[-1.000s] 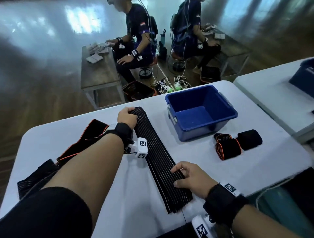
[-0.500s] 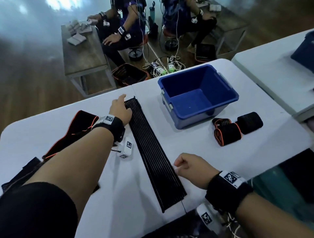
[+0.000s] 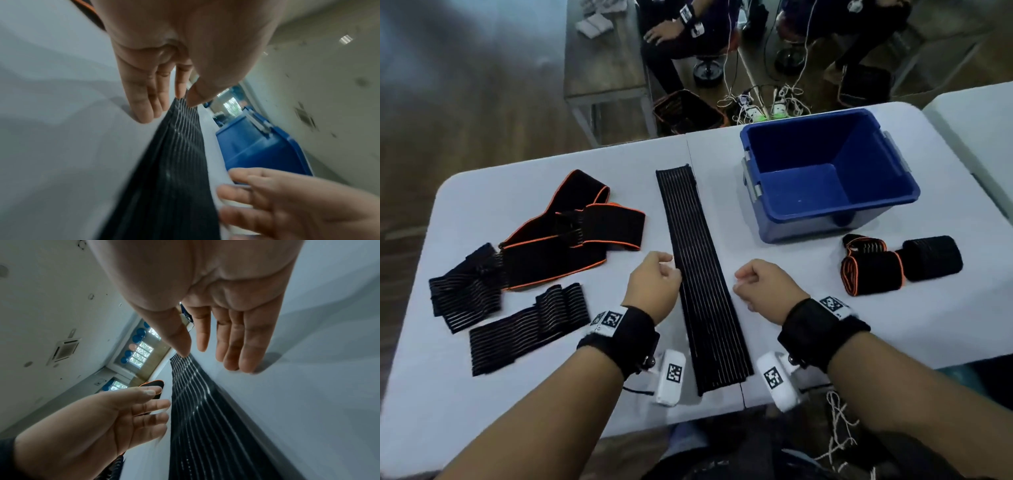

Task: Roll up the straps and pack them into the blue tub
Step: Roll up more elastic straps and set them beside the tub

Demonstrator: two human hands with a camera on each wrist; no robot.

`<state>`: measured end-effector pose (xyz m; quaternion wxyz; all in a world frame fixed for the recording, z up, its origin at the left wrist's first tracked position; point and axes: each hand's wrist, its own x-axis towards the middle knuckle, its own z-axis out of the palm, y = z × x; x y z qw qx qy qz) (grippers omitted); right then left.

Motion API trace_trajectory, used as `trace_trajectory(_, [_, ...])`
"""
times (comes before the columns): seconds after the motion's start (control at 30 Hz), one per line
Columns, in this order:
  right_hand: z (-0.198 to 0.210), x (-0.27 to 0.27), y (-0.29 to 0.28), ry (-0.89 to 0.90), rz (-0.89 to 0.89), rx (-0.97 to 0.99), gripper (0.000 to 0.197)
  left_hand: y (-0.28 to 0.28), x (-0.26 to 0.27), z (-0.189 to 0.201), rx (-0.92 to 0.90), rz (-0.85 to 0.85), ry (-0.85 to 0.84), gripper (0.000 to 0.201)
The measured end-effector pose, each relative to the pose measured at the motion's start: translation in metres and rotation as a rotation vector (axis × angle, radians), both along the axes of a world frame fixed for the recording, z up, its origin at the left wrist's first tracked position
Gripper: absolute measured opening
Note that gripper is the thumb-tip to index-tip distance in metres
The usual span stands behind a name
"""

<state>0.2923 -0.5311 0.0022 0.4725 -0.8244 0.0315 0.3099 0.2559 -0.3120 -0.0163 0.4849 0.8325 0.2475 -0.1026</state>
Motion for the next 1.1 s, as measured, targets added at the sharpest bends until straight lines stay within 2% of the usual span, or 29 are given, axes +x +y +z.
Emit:
trace_trajectory(0.13, [0.004, -0.001, 0.015, 0.045, 0.013, 0.066, 0.015, -0.010, -0.008, 0.001, -0.080, 0.092, -0.033, 0.048])
trace_trajectory(0.33, [0.004, -0.005, 0.011, 0.094, 0.075, 0.109, 0.013, -0.023, -0.028, 0.012, -0.073, 0.249, -0.022, 0.032])
trace_trajectory(0.5, [0.007, -0.013, 0.005, 0.168, 0.124, 0.165, 0.014, -0.036, -0.049, 0.010, -0.077, 0.314, -0.008, 0.036])
trace_trajectory(0.63, [0.008, -0.019, -0.003, 0.182, 0.222, 0.114, 0.013, -0.049, -0.069, 0.013, -0.014, 0.328, 0.033, 0.025])
trace_trajectory(0.8, [0.008, -0.031, -0.009, 0.194, 0.328, 0.073, 0.010, -0.066, -0.089, 0.019, 0.080, 0.262, 0.050, 0.025])
trace_trajectory(0.93, [0.011, -0.038, -0.013, 0.216, 0.324, 0.040, 0.017, -0.069, -0.102, 0.026, 0.099, 0.304, 0.092, 0.021])
trace_trajectory(1.1, [0.010, -0.046, -0.010, 0.245, 0.283, 0.033, 0.019, -0.072, -0.108, 0.017, 0.105, 0.275, 0.091, 0.017])
